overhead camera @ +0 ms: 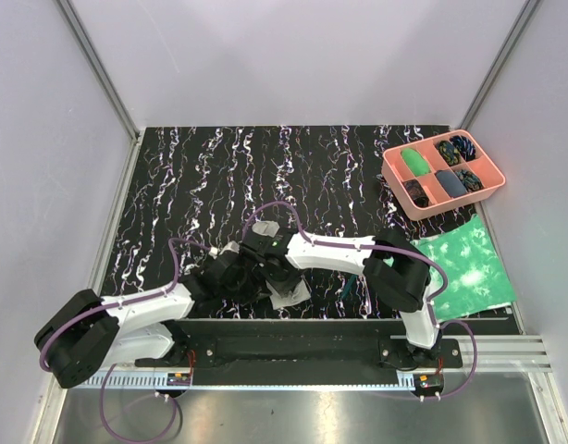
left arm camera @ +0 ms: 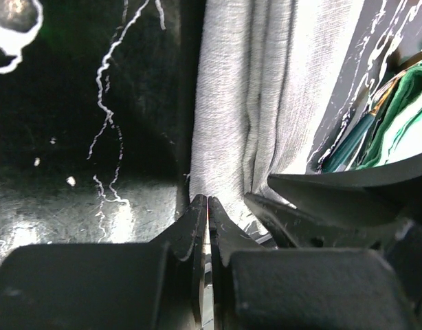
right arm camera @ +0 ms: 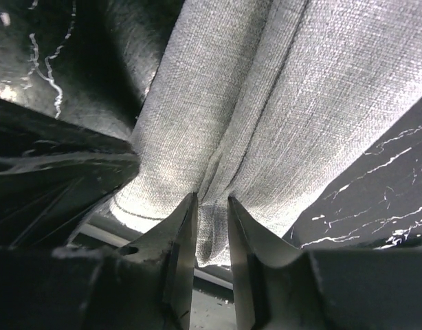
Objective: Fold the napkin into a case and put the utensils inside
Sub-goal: Stuff the top corner of the smaller-rectangle-folded napkin into the folded napkin.
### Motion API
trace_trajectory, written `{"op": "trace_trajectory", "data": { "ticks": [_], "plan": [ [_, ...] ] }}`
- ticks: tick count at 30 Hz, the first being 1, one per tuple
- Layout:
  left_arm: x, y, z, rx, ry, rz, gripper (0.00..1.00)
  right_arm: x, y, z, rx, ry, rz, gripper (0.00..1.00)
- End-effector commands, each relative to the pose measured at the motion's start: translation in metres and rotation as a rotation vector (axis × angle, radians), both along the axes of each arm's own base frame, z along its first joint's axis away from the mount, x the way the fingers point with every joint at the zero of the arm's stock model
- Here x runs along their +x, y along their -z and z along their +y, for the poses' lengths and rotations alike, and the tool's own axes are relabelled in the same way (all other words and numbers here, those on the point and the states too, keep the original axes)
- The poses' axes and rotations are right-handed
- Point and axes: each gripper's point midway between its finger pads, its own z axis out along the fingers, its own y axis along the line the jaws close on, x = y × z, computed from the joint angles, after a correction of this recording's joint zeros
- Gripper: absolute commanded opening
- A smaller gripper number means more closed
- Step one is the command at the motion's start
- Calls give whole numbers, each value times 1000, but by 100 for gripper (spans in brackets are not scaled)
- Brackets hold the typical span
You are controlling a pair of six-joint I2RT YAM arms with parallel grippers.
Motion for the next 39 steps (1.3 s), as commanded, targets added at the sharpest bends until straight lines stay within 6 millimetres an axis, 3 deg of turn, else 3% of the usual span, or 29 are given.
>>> {"op": "trace_trajectory", "data": {
  "ticks": [1, 7, 14, 18, 26, 33, 39],
  "plan": [
    [1, -7, -9, -53, 2, -15, 5, -2, 13, -2, -38, -17, -28, 30],
    [-1, -7, -8, -98, -25, -13, 5, -3, 20, -5, -40, 4, -43, 24],
    [4, -18, -15, -133, -21, -35, 5, 1, 5, 1, 14, 31, -71, 0],
    [8, -24, -14, -132, -36, -55, 5, 5, -14, 4, 66, 54, -99, 0],
    [11, -15, -17, -106, -32, -39, 5, 13, -46, 9, 182, 108, -103, 0],
    [2, 4, -22, -95, -8, 14, 3, 10, -44, 28, 270, 131, -28, 0],
    [-2, 5, -23, -91, 0, 15, 2, 2, -35, 38, 299, 136, 28, 0]
  ]
}}
